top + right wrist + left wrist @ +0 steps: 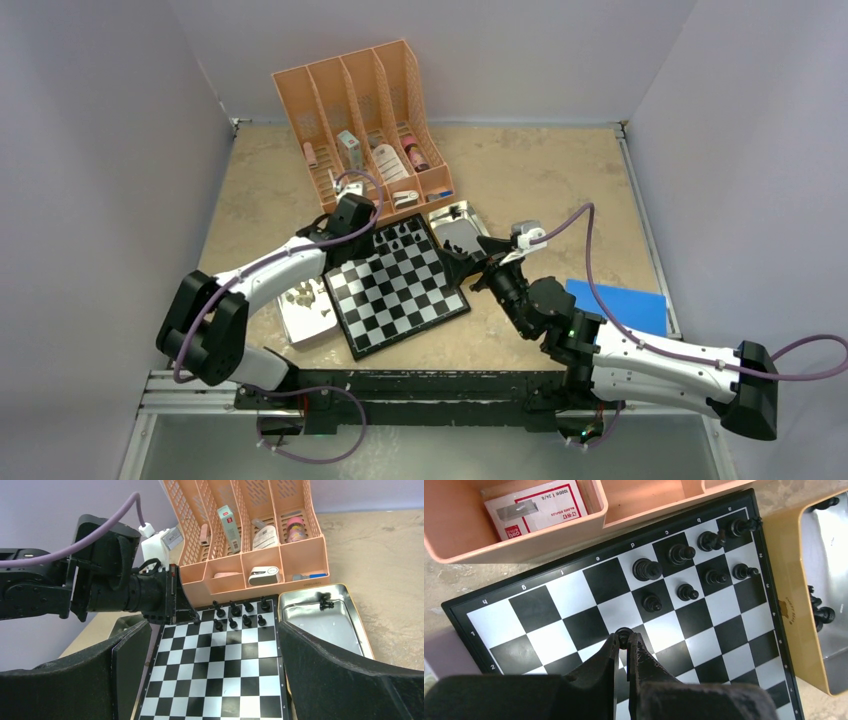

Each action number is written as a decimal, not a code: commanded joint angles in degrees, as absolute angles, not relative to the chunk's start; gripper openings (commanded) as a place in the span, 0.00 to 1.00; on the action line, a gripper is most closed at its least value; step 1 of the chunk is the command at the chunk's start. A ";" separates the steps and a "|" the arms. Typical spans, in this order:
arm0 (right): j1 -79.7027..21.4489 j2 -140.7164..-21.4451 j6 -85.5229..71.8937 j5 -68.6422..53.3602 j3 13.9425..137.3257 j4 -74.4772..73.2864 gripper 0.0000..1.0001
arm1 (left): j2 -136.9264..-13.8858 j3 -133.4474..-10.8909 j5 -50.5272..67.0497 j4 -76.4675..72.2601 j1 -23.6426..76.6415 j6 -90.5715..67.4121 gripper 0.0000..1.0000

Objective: Set up the chess pieces on the board
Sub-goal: Place the chess piece on the chessboard.

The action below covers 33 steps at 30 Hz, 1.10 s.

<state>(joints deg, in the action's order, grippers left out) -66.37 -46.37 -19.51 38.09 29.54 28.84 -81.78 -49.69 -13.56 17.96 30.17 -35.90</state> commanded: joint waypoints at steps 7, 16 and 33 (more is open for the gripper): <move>-66.45 -46.37 -19.65 40.59 29.88 30.08 0.99 | -85.81 -48.76 -15.82 11.73 30.45 -33.65 0.00; -66.45 -47.55 -19.45 40.87 29.82 30.63 0.99 | -86.85 -47.96 -15.53 11.18 30.46 -33.28 0.00; -66.44 -49.12 -19.33 41.20 30.06 31.06 0.99 | -88.32 -47.73 -15.42 10.90 30.76 -33.27 0.03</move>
